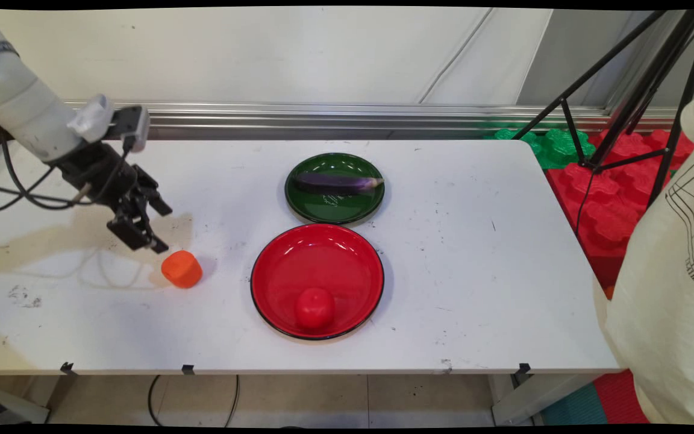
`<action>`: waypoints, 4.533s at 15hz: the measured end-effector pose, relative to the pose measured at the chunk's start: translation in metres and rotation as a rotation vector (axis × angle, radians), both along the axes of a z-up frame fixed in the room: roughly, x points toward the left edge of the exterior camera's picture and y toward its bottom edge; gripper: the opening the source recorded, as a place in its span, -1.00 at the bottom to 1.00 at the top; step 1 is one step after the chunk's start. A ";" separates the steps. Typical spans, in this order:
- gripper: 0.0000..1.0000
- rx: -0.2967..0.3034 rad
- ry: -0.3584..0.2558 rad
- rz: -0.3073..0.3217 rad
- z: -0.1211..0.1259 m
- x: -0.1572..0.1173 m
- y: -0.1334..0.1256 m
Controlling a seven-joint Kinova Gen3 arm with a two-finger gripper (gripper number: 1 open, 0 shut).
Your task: Pick up the eggplant from the green plate, then place the picked object on the table
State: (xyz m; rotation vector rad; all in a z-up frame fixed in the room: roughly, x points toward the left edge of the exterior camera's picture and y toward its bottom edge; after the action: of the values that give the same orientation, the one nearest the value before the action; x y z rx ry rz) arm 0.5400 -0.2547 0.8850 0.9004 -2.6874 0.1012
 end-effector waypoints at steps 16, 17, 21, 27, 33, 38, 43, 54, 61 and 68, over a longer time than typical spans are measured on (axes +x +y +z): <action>1.00 -0.190 0.133 0.037 0.055 -0.023 -0.075; 1.00 -0.194 0.137 0.038 0.055 -0.025 -0.080; 1.00 -0.209 0.153 0.038 0.047 -0.035 -0.102; 1.00 -0.212 0.163 0.029 0.021 -0.053 -0.142; 1.00 -0.192 0.157 0.008 -0.012 -0.076 -0.179; 1.00 -0.164 0.151 -0.014 -0.039 -0.093 -0.205; 1.00 -0.143 0.135 -0.050 -0.065 -0.107 -0.226; 1.00 -0.157 0.075 -0.134 -0.095 -0.119 -0.256; -1.00 -0.176 0.063 -0.164 -0.099 -0.123 -0.265; -1.00 -0.179 0.059 -0.181 -0.097 -0.124 -0.265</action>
State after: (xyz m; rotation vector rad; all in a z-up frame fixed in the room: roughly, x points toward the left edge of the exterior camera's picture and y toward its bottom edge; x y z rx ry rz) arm 0.4157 -0.5200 0.7878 0.5956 -2.6398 0.2659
